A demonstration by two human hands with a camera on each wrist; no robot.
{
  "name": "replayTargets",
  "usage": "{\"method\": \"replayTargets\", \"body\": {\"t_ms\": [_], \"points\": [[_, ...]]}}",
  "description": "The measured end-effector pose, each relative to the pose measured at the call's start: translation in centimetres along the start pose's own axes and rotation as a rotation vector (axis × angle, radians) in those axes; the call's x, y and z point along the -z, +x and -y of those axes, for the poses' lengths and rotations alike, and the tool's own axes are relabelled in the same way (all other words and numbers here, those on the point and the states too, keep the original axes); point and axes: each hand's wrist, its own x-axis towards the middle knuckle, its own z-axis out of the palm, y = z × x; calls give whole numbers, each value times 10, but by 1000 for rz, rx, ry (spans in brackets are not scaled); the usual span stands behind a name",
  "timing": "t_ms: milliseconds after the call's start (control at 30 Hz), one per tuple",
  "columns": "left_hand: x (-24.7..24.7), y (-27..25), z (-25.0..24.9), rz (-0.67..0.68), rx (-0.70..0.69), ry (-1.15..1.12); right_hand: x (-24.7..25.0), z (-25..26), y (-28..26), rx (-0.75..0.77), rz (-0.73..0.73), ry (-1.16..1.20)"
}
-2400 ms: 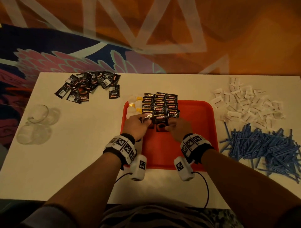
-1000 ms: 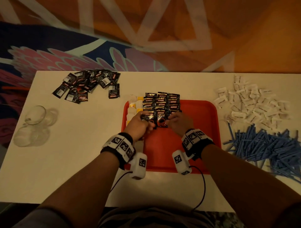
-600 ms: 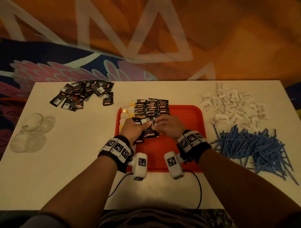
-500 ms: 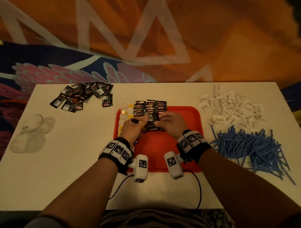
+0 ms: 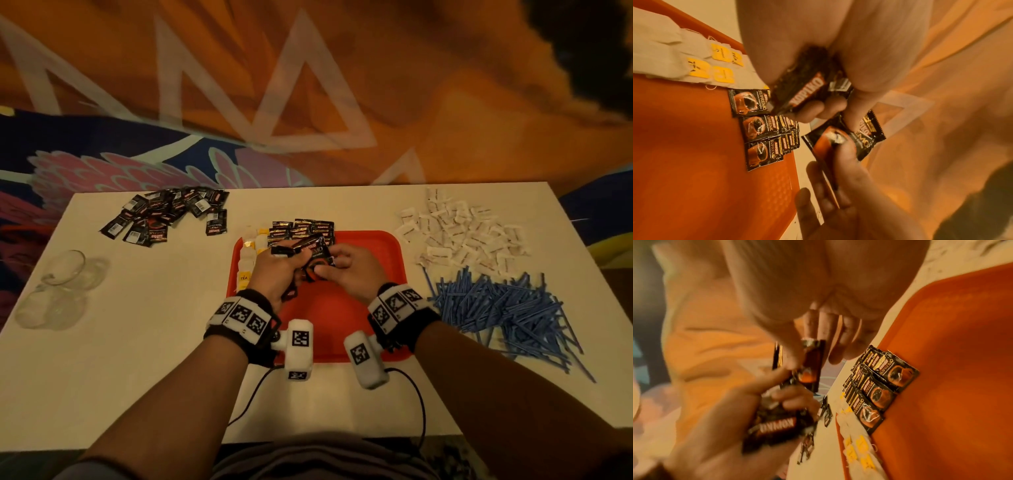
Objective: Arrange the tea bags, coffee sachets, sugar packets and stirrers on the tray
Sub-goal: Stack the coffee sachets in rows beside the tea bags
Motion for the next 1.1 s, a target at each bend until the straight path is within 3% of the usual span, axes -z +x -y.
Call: {"method": "replayTargets", "body": {"t_ms": [100,300,500,700,933,1100], "points": [[-8,-5,-5,9,-35,22,0,-2,-1,40,-58,-164],[-15,-6,-10,-66,8,80,1,2,1,68,-67,-264],[-14,4,-8,-82,-46,135,0,1,2,101,-72,-372],[-11,12,-7,-24,28,134,6,-8,14,25,-94,-341],[-7,28,3,-94,165,177,-1,-23,24,51,-29,-348],[3,41,12,-159,104,259,-2,-50,46,-57,-45,-453]]}}
